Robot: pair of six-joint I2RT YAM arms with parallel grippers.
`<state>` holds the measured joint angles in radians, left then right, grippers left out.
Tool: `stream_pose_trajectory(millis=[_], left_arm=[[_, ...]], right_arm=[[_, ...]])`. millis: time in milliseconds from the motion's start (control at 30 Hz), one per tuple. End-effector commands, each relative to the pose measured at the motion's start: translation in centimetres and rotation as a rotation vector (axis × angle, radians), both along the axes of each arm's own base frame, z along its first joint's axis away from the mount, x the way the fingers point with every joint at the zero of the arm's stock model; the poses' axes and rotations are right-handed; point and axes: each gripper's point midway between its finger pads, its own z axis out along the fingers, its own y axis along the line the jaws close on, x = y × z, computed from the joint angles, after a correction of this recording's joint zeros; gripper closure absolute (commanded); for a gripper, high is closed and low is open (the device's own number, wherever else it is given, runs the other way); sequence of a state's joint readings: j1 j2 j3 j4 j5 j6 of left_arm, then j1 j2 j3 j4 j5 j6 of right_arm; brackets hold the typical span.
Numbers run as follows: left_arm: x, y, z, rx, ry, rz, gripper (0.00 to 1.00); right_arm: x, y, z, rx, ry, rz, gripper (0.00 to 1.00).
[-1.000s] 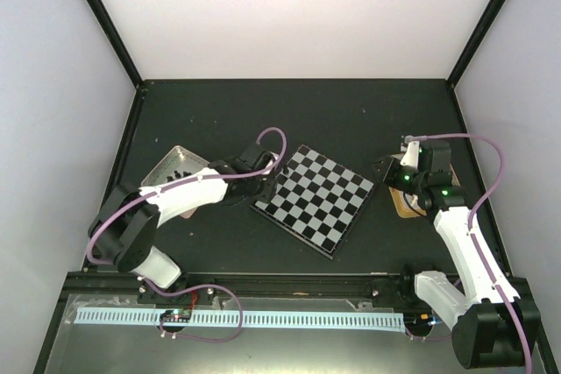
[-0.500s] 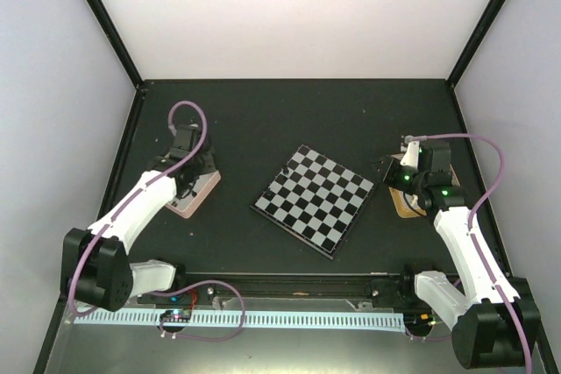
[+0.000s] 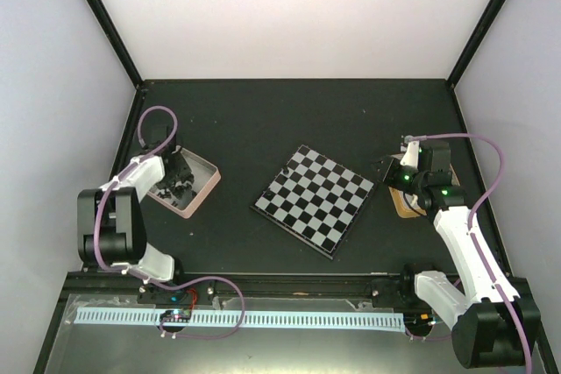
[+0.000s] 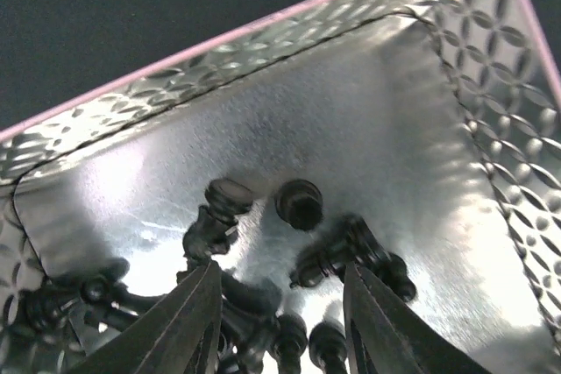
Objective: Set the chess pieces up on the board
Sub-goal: Pick up the chess piece from the storage box.
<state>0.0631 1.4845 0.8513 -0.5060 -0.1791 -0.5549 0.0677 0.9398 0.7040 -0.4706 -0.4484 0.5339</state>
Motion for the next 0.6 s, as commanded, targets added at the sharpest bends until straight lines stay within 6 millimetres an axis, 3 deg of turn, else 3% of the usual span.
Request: stream_pose_trajectory(millis=[0,567], left_arm=[[1.8,0.8,0.5,-0.026,-0.025,0.027,0.62],[3.7,1.9,-1.2,-0.024,-0.004,0.001,0.77]], right_arm=[[0.1,0.2,0.1,0.001,-0.012,0.009,0.65],[0.2,0.1,0.0,-0.004,-0.007,0.007,0.65]])
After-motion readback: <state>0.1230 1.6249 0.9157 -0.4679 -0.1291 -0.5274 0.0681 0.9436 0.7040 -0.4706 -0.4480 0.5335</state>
